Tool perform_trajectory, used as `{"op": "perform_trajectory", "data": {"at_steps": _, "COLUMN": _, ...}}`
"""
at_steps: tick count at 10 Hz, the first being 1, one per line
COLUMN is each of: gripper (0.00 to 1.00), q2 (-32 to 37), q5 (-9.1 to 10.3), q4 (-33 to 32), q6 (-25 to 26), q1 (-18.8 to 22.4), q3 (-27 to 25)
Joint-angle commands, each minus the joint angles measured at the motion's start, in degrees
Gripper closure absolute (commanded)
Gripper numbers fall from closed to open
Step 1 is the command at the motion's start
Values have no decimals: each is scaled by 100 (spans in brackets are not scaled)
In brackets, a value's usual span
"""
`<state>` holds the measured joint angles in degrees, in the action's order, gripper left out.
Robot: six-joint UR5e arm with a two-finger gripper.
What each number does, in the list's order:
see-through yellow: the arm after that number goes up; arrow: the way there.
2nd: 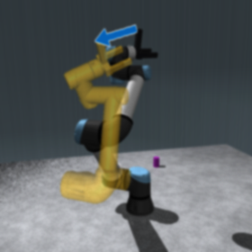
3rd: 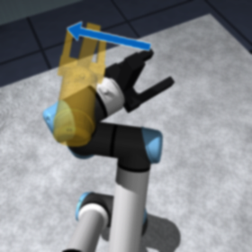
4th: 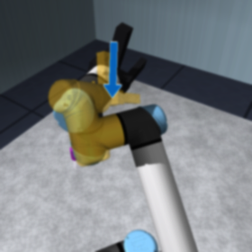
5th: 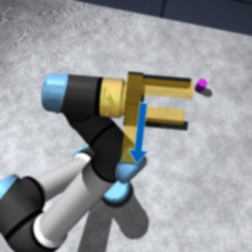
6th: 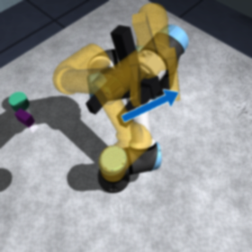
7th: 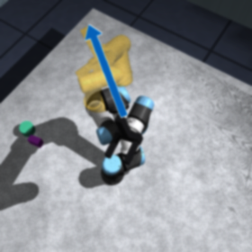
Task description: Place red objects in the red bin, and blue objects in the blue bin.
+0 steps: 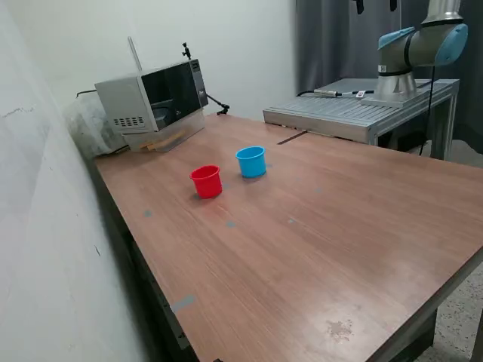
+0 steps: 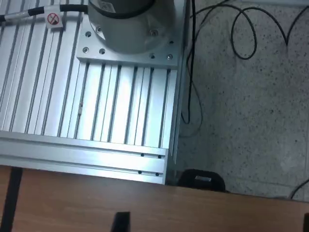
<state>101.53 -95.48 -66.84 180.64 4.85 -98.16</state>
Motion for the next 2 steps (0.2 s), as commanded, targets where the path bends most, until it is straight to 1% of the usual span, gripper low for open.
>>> {"op": "perform_trajectory", "data": {"at_steps": 1, "gripper": 0, "q2": -1, "q5": -6, "q4": 4, "q6": -2, "q1": -90, "q3": 7}}
{"op": "perform_trajectory", "data": {"at_steps": 2, "gripper": 0, "q2": -1, "q5": -6, "q4": 4, "q6": -2, "q1": -90, "q3": -10}}
